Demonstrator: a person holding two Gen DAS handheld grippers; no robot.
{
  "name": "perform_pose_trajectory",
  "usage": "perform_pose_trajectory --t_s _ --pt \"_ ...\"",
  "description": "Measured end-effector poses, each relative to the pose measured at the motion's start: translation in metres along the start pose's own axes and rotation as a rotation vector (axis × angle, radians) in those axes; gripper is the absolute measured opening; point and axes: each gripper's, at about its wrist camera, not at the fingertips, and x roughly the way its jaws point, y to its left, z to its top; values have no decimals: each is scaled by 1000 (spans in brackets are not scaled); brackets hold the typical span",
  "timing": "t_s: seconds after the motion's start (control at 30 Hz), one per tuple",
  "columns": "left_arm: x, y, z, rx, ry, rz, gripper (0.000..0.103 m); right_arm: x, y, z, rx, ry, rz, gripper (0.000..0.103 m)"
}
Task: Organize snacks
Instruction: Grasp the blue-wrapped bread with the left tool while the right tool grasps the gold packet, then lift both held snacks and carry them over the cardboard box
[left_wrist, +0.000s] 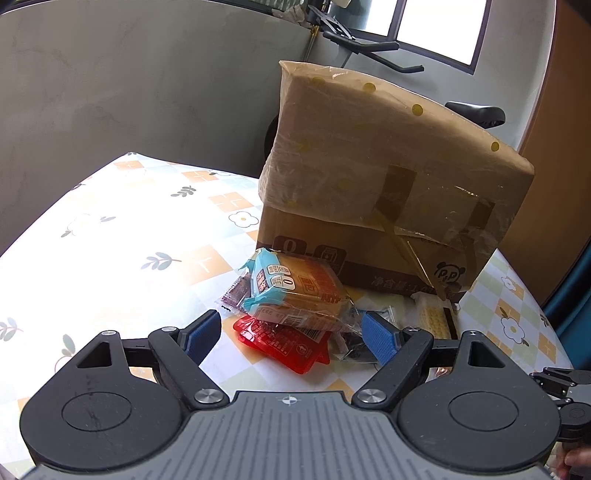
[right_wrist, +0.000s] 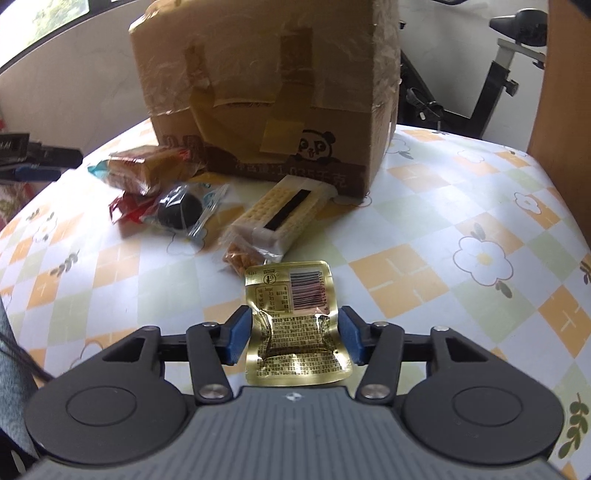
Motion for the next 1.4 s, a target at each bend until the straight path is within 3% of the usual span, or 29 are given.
perform_pose_trajectory --t_s 0.6,1.07,1.2,1.4 --pt "49 -13 22 79 27 10 85 0 -13 3 109 -31 -47 51" --pt "120 -42 35 190 107 103 87 1 -15 1 131 -48 -41 52" --pt "124 -39 27 184 121 94 86 1 -14 0 129 -52 -43 53" --pt "105 -25 20 158 86 66 75 1 -14 1 133 -52 -43 53"
